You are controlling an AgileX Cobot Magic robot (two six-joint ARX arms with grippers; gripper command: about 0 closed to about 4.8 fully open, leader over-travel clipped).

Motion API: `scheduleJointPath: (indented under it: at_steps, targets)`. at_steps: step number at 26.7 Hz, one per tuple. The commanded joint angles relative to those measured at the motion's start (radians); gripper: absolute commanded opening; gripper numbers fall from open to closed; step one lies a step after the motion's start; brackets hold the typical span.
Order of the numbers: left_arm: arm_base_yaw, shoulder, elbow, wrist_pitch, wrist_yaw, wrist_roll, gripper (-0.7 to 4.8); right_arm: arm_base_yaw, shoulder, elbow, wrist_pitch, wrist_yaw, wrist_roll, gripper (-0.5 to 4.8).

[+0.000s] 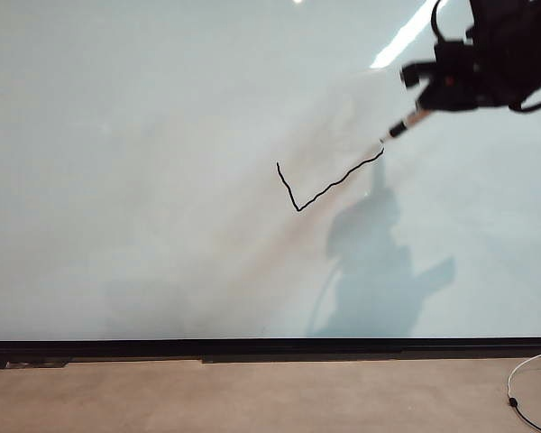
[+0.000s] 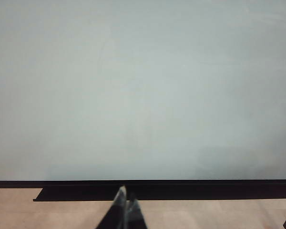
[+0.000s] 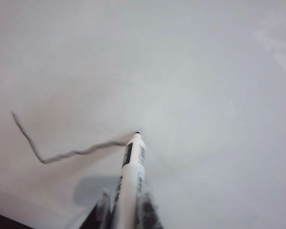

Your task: Pick up the pen on the shelf to the right of the whiteboard and draw a check mark.

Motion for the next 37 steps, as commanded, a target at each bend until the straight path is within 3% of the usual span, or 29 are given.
scheduleJointPath:
  at_steps: [1, 18, 29, 37]
  targets:
    - [0.0, 0.0, 0.003, 0.013, 0.0, 0.005, -0.04, 0.013, -0.079, -0.048, 0.021, 0.016, 0.004, -0.06]
    - [0.0, 0.0, 0.003, 0.013, 0.0, 0.005, -0.04, -0.017, -0.57, -0.398, -0.083, 0.054, 0.011, -0.06]
    - [0.0, 0.0, 0.003, 0.013, 0.0, 0.005, -0.04, -0.017, -0.69, -0.503, -0.094, 0.056, 0.028, -0.06]
    - [0.0, 0.0, 0.003, 0.013, 0.0, 0.005, -0.04, -0.04, -0.777, -0.503, -0.222, 0.051, 0.028, -0.06]
